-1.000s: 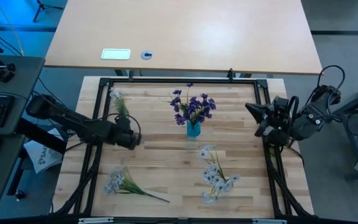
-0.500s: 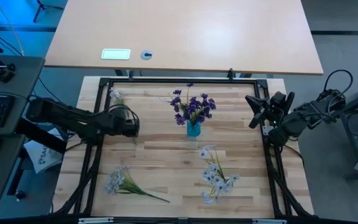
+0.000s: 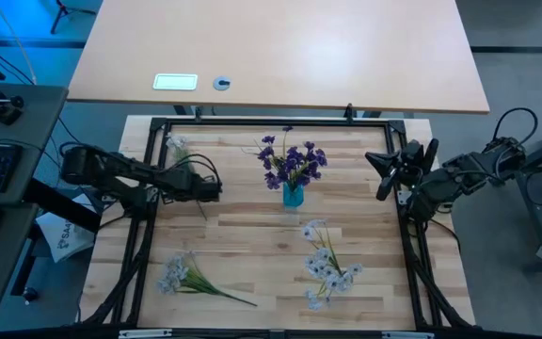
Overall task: Sort flowers into vase by color
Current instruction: Put the top white flowers into the transparent crystal vase
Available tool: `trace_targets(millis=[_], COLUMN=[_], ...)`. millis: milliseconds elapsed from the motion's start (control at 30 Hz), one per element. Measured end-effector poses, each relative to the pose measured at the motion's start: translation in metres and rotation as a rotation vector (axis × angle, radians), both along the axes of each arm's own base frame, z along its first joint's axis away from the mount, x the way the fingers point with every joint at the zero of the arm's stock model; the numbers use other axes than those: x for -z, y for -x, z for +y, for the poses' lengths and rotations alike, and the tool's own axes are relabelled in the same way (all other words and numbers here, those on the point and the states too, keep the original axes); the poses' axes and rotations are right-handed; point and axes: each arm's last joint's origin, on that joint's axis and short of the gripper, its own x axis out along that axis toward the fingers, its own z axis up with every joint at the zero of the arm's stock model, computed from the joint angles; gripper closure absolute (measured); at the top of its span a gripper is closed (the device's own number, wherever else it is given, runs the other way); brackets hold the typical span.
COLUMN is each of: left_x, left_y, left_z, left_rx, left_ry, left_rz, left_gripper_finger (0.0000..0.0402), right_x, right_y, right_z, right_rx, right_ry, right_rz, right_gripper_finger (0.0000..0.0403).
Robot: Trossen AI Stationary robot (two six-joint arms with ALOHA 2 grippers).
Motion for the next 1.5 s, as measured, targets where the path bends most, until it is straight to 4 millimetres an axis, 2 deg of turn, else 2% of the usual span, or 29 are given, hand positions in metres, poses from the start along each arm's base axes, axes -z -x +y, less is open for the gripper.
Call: trace_targets(millis=[233, 333, 433, 500, 600, 733, 933, 1100, 1200, 1367, 1500], left_x=[0.005, 0.004, 0.002, 0.0, -0.009, -0.031, -0.075, -0.101, -0.11, -0.121, -0.153], left_y=[0.001, 0.001, -0.002, -0.003, -0.002, 0.007, 0.016, 0.007, -0.002, -0.011, -0.027], left_z=[-0.004, -0.006, -0.007, -0.009, -0.015, -0.029, -0.069, -0.123, -0.158, -0.204, -0.228], left_rx=[-0.021, 0.028, 0.069, 0.102, 0.146, 0.269, 0.509, 0.735, 0.79, 0.786, 0.903], left_ry=[-0.008, 0.002, 0.001, -0.009, 0.018, -0.01, -0.219, -0.416, -0.512, -0.661, -0.771], left_rz=[0.043, 0.052, 0.016, -0.013, -0.061, -0.123, -0.435, -0.792, -0.961, -1.084, -1.049], left_gripper_finger=[0.0224, 0.0268, 0.0352, 0.0387, 0.039, 0.0399, 0.0401, 0.0401, 0.0401, 0.0401, 0.0401], right_x=[0.001, 0.001, 0.001, 0.001, 0.001, 0.001, 0.001, 0.001, 0.001, 0.002, 0.004], right_y=[-0.001, -0.001, -0.001, -0.001, -0.001, -0.001, -0.001, -0.001, -0.001, -0.003, -0.005], right_z=[0.001, 0.002, 0.002, 0.002, 0.002, 0.002, 0.002, 0.002, 0.002, 0.005, 0.009], right_rx=[-0.049, -0.065, -0.065, -0.065, -0.064, -0.061, -0.054, -0.052, -0.05, -0.151, -0.221], right_ry=[-0.022, -0.029, -0.028, -0.028, -0.028, -0.026, -0.04, -0.043, -0.055, -0.107, -0.184], right_rz=[0.011, 0.015, 0.015, 0.015, 0.015, 0.014, 0.004, 0.003, -0.004, 0.017, 0.018], right_gripper_finger=[0.0403, 0.0403, 0.0403, 0.0403, 0.0403, 0.0403, 0.0403, 0.0403, 0.0403, 0.0403, 0.0403])
